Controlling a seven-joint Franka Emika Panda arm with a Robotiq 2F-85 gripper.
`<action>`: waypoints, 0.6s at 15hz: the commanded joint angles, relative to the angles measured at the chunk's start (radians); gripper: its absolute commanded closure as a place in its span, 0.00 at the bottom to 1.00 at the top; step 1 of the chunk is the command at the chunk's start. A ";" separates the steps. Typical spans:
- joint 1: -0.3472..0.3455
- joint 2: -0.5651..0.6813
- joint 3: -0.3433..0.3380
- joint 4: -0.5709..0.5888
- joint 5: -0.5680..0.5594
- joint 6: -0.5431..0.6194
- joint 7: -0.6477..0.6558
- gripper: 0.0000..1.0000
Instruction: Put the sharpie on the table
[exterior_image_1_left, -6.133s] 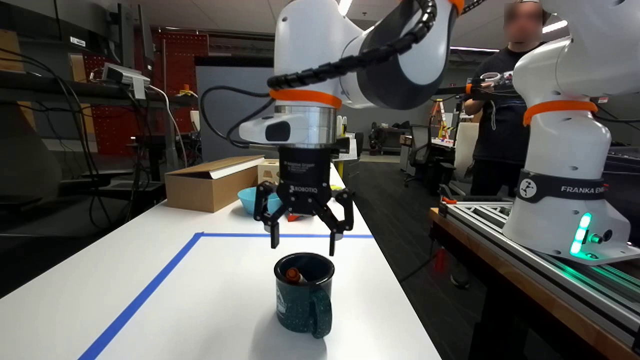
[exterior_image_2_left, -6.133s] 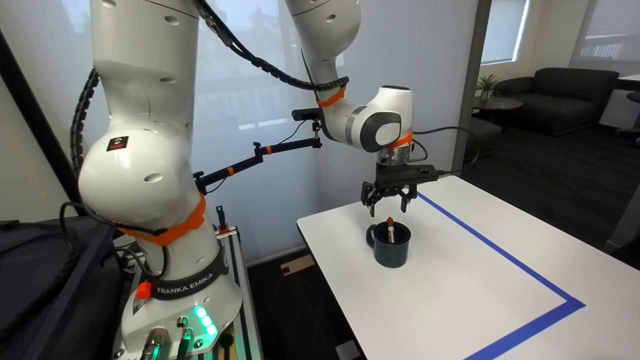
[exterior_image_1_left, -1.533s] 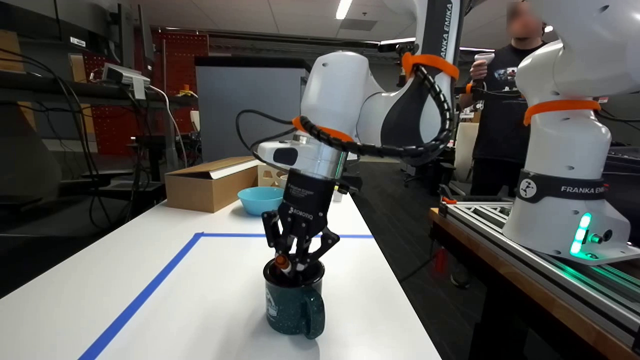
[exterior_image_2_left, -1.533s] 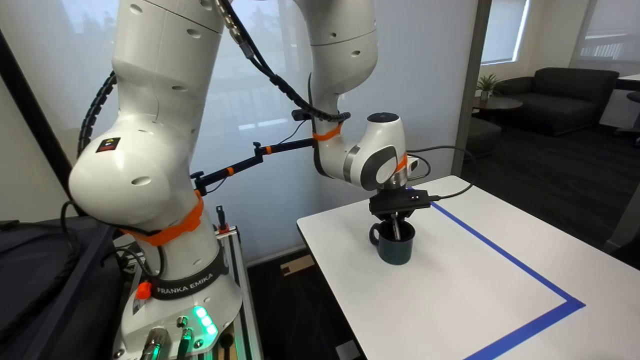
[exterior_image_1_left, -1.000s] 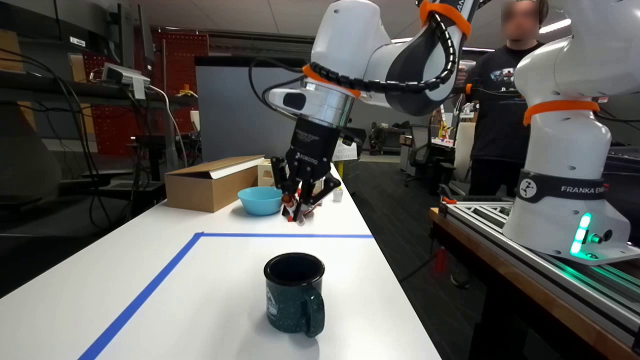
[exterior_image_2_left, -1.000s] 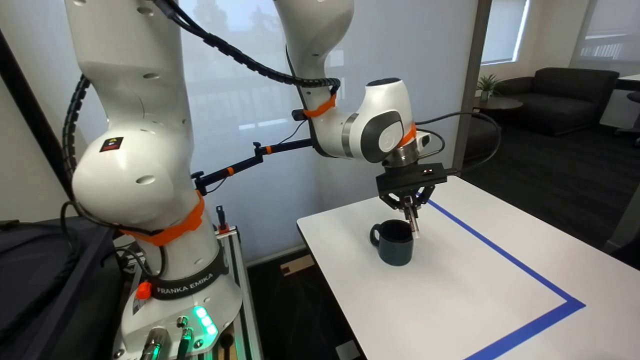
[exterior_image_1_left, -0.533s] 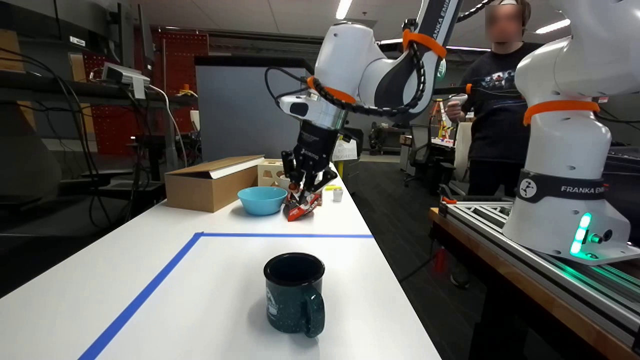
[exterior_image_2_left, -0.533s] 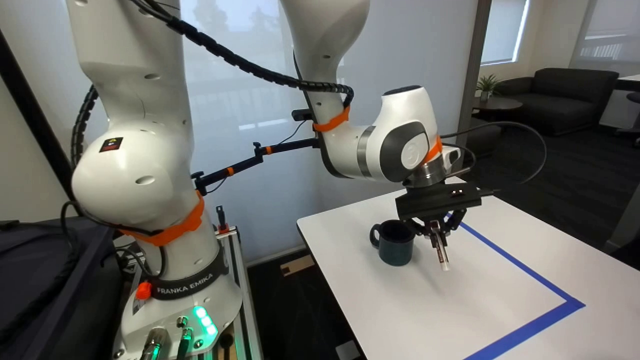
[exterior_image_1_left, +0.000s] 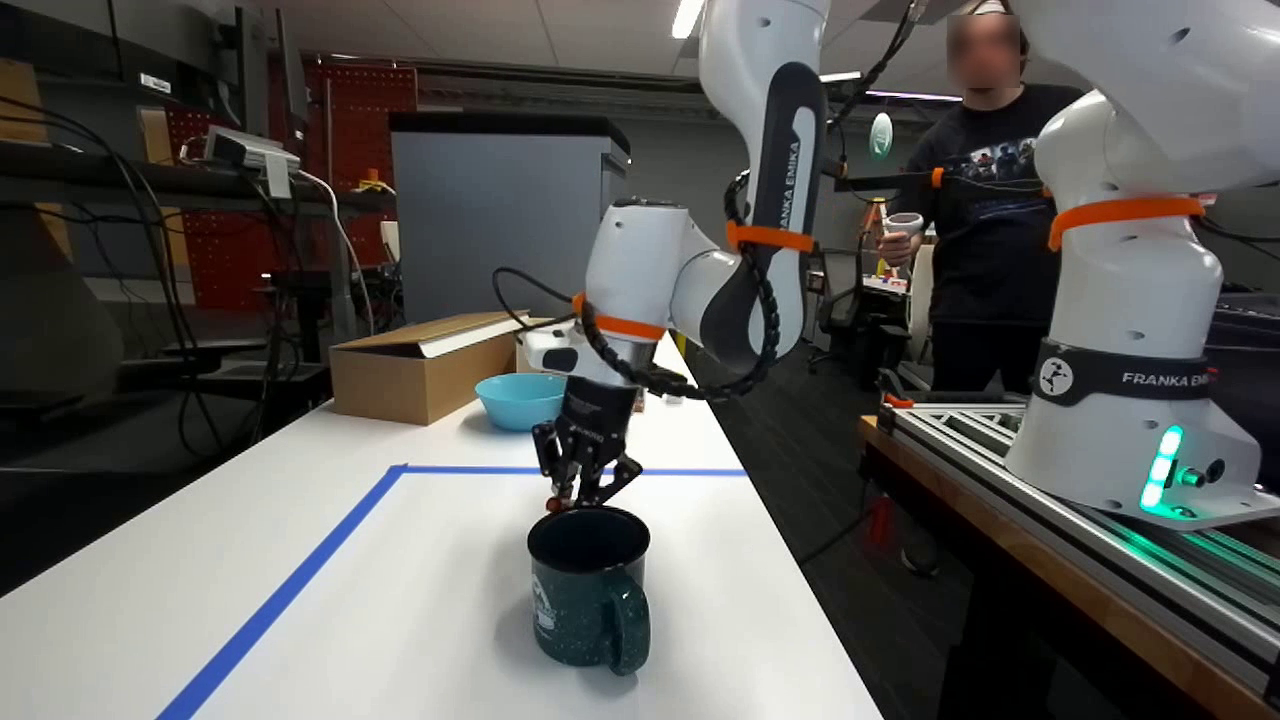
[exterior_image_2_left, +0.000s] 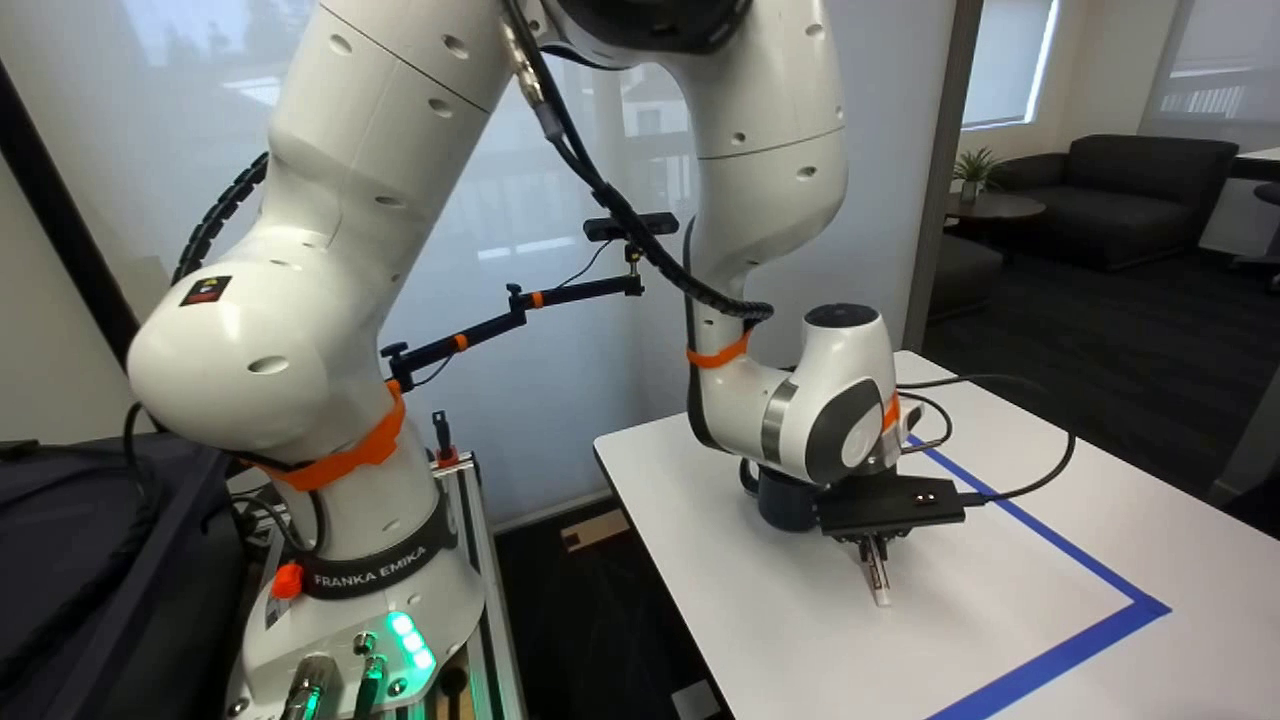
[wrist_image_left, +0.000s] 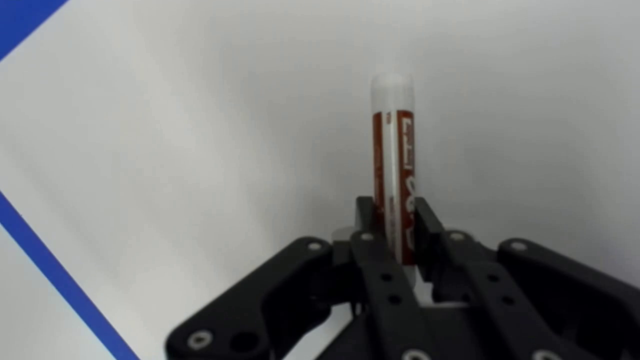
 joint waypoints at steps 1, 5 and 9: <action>-0.093 0.129 0.082 0.152 -0.002 -0.025 -0.049 0.95; -0.157 0.146 0.146 0.208 0.006 -0.072 -0.091 0.39; -0.210 0.116 0.223 0.193 0.020 -0.107 -0.124 0.10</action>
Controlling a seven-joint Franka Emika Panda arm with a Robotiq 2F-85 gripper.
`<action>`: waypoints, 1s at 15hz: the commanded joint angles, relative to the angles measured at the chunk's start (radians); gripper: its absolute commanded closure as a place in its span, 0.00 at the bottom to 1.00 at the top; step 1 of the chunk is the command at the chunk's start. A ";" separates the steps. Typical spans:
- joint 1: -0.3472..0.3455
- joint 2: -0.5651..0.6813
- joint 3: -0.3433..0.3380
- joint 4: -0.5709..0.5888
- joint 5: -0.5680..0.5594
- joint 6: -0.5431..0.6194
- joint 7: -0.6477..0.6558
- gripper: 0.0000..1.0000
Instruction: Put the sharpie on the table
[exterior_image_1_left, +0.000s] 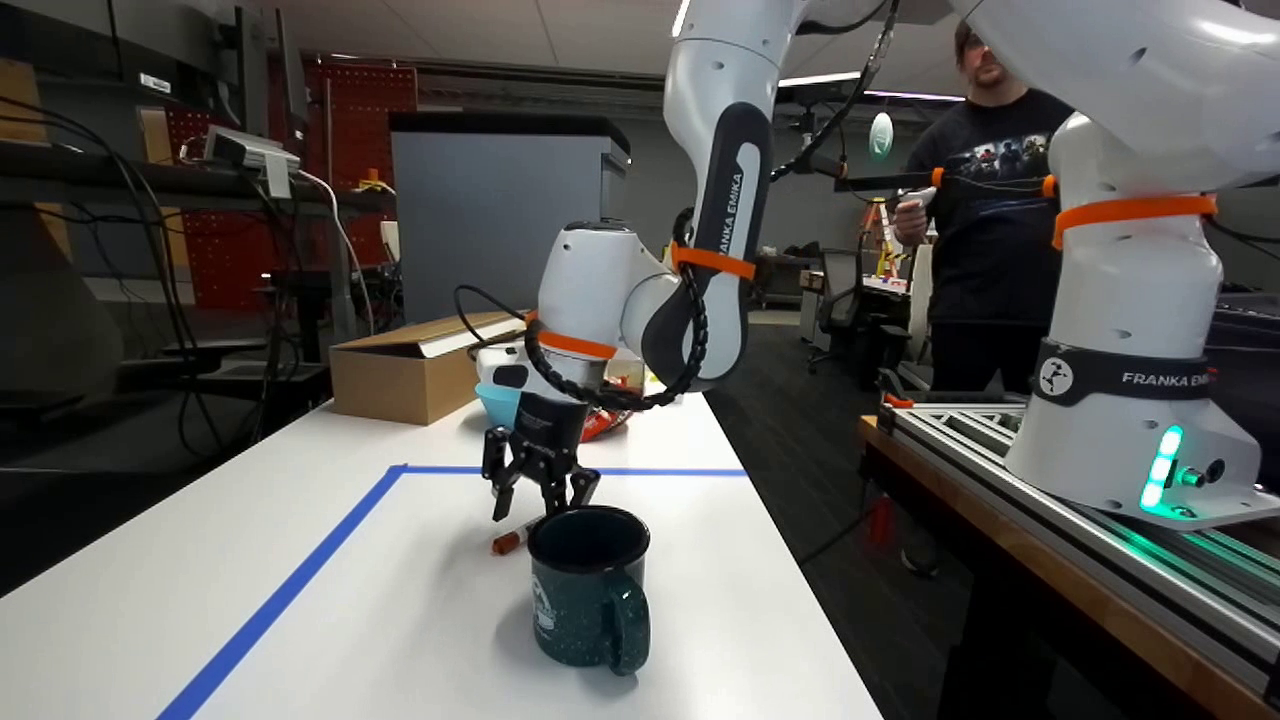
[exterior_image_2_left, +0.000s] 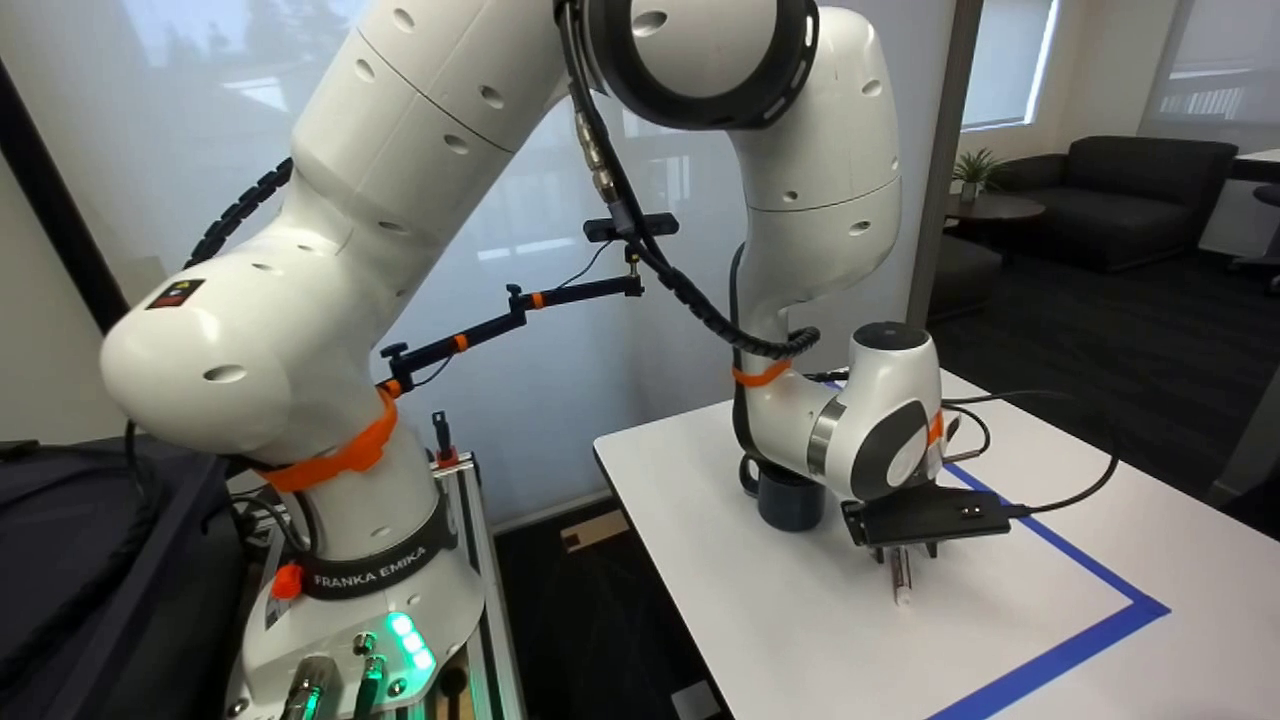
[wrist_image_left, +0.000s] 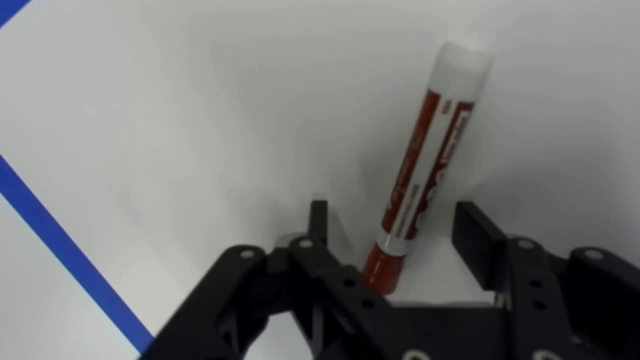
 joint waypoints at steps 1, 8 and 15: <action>-0.069 -0.021 0.102 -0.012 0.026 -0.051 -0.051 0.02; -0.077 -0.324 0.129 -0.244 0.098 -0.082 -0.012 0.00; -0.137 -0.467 0.175 -0.354 0.133 -0.027 -0.015 0.00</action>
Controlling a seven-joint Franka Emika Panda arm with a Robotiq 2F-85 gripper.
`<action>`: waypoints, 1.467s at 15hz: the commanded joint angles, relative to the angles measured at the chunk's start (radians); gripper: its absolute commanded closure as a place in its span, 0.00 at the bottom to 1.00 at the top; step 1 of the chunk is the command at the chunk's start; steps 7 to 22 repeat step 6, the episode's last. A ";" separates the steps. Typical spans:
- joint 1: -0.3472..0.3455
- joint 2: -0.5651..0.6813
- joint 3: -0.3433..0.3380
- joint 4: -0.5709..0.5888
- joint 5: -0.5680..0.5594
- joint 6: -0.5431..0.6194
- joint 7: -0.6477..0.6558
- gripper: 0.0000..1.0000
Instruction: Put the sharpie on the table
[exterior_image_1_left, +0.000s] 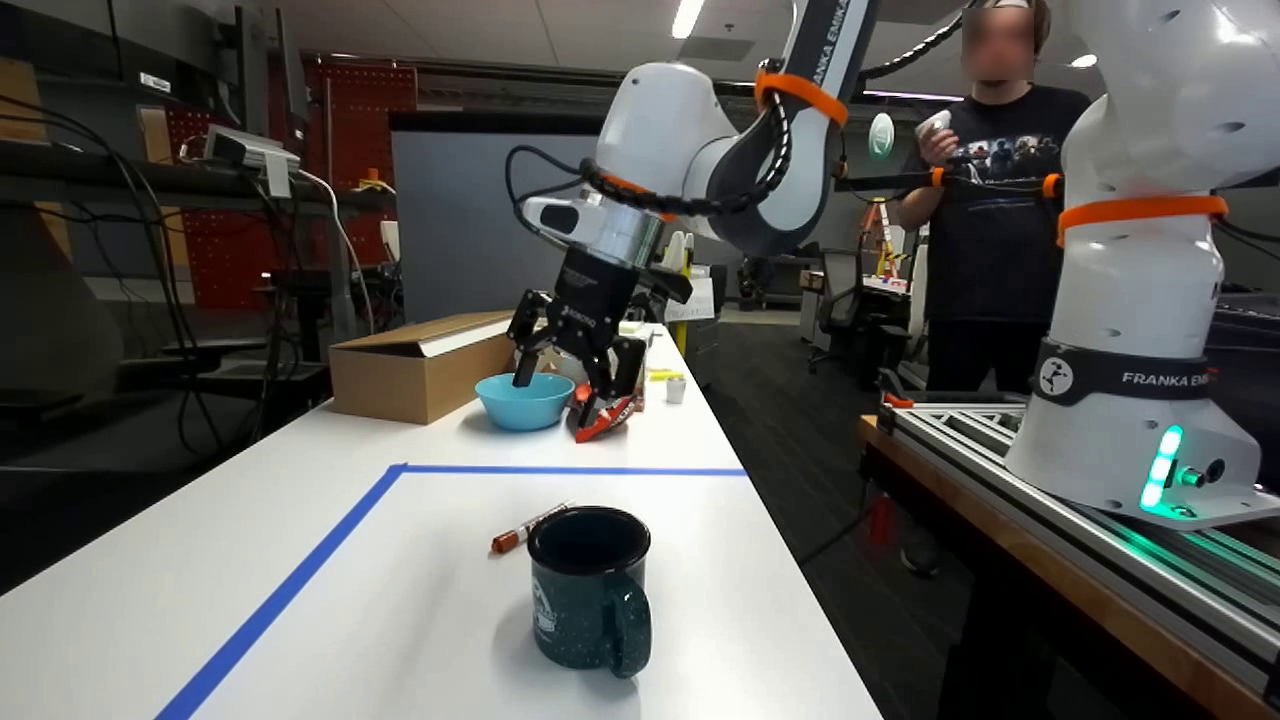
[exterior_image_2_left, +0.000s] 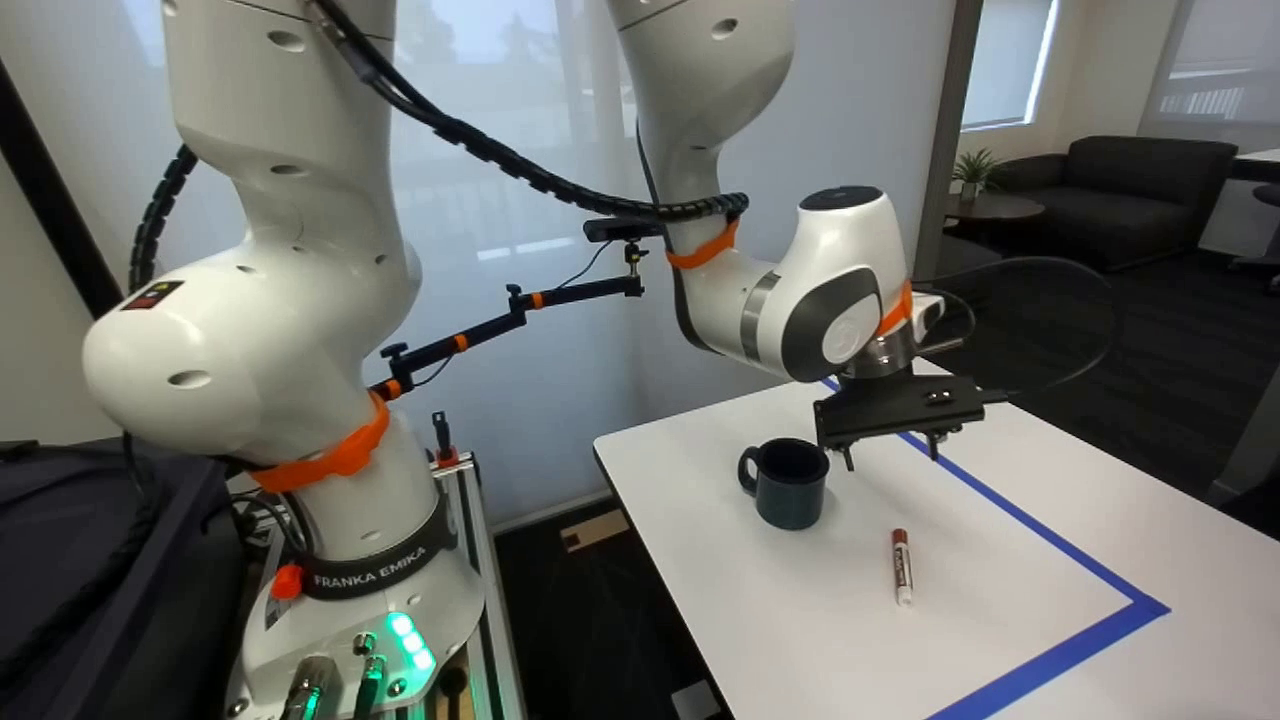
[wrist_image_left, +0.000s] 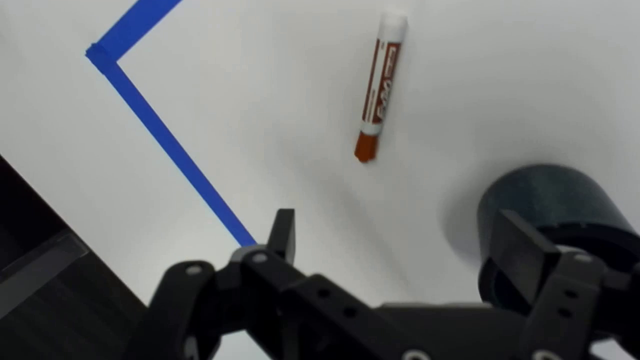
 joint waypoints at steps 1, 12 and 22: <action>-0.037 -0.018 0.054 -0.031 0.025 0.025 -0.001 0.00; -0.074 -0.031 0.104 -0.071 0.044 0.053 -0.001 0.00; -0.074 -0.031 0.104 -0.071 0.044 0.053 -0.001 0.00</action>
